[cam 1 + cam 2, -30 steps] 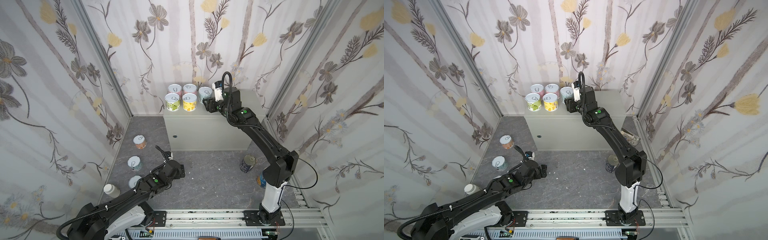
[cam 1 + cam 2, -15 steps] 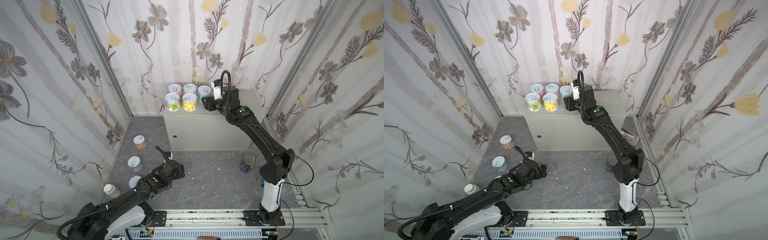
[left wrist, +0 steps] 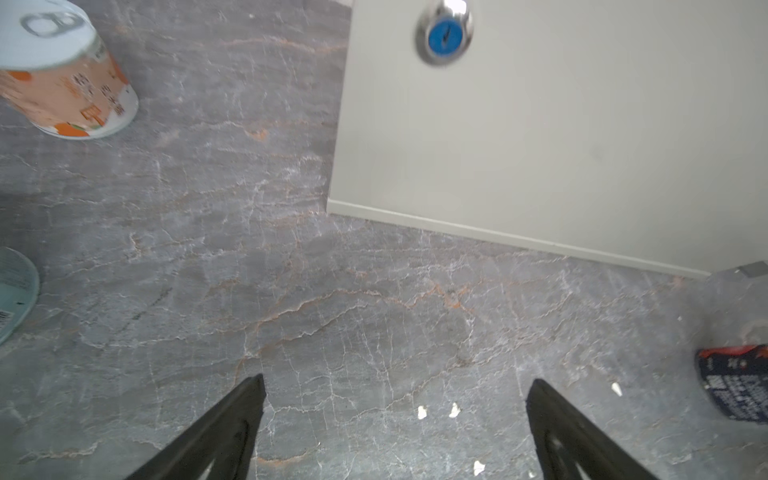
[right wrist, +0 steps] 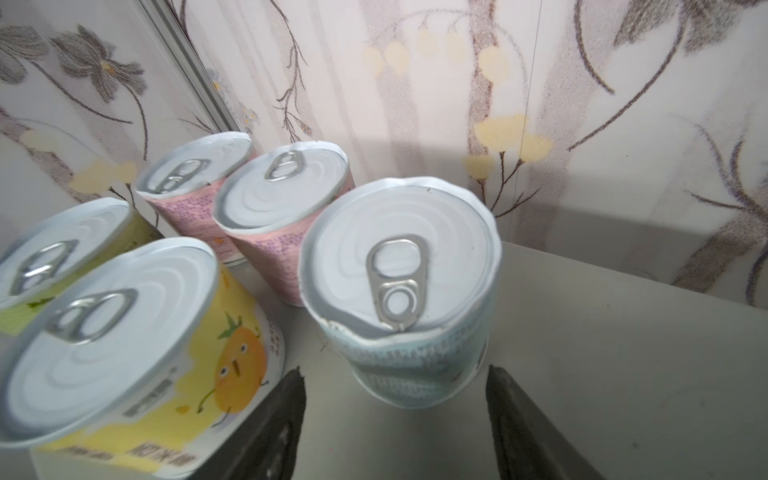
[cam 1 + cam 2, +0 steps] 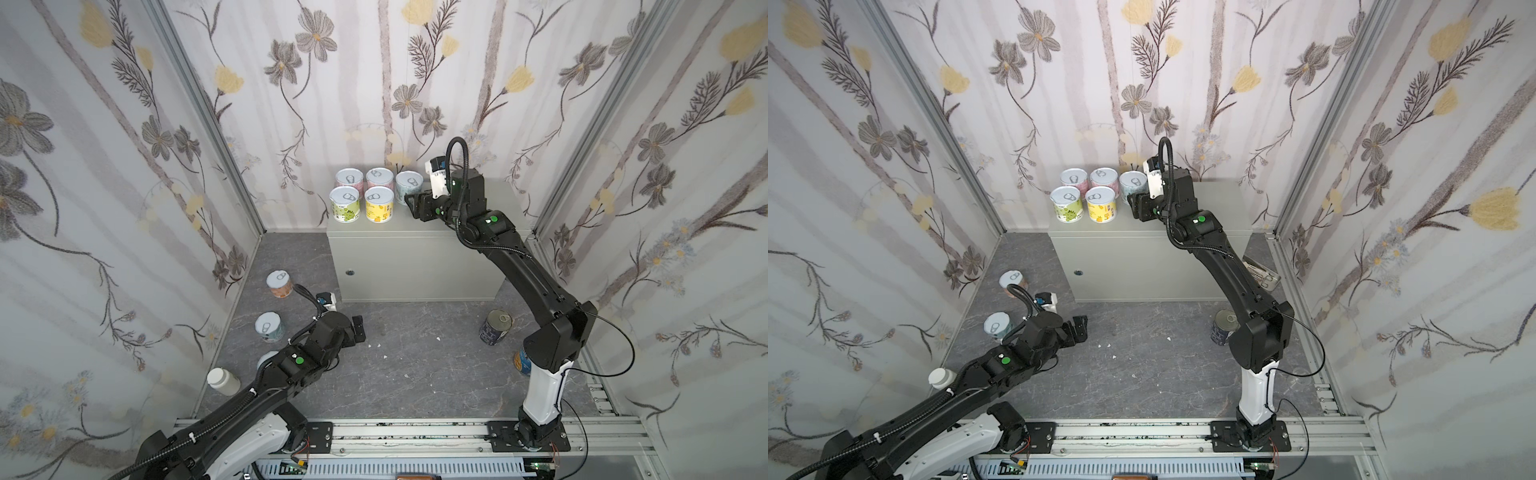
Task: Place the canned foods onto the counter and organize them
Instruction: 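Withdraw the right gripper down while the left gripper reaches toward the orange-labelled can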
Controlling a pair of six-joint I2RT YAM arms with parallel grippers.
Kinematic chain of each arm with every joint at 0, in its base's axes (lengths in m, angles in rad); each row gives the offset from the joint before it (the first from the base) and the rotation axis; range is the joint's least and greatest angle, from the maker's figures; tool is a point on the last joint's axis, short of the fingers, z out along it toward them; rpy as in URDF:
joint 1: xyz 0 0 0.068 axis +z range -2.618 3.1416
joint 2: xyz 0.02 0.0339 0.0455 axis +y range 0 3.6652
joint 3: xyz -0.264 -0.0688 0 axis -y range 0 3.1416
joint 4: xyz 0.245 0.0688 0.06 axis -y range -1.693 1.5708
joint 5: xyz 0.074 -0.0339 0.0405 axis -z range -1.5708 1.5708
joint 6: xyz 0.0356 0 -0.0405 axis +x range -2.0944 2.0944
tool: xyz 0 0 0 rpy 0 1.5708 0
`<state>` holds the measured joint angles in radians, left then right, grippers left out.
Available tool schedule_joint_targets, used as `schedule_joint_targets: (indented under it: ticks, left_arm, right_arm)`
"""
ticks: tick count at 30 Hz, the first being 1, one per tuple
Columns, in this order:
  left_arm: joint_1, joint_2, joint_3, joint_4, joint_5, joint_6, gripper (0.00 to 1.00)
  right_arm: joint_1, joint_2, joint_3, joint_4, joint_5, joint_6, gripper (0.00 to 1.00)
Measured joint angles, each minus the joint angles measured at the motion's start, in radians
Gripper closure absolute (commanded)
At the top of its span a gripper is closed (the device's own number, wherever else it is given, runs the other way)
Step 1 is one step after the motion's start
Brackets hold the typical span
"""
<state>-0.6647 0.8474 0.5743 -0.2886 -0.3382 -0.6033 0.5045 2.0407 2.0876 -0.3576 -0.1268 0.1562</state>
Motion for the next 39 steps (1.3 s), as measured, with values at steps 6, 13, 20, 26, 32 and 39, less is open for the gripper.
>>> schedule_joint_targets:
  ticks: [6,13,20,26,32,39]
  left_arm:
    - [0.160,-0.048,0.073,-0.071,0.022,0.019,0.00]
    - [0.420,-0.041,0.174,-0.143,0.098,0.056,0.00]
    - [0.626,0.109,0.279,-0.169,0.121,0.129,0.00]
    - [0.722,0.353,0.404,-0.175,0.114,0.182,0.00]
    - [0.758,0.589,0.560,-0.177,0.113,0.211,0.00]
    - [0.784,0.807,0.685,-0.155,0.115,0.240,0.00]
  right_arm:
    - [0.001,-0.133,-0.094,0.017,-0.031,-0.011,0.16]
    - [0.008,-0.363,-0.365,0.109,-0.059,-0.011,0.07]
    - [0.042,-0.629,-0.705,0.261,-0.061,0.020,0.02]
    - [0.077,-0.821,-0.996,0.412,-0.056,0.084,0.00]
    - [0.104,-1.007,-1.242,0.523,-0.020,0.135,0.00]
    - [0.131,-1.152,-1.465,0.597,0.003,0.183,0.00]
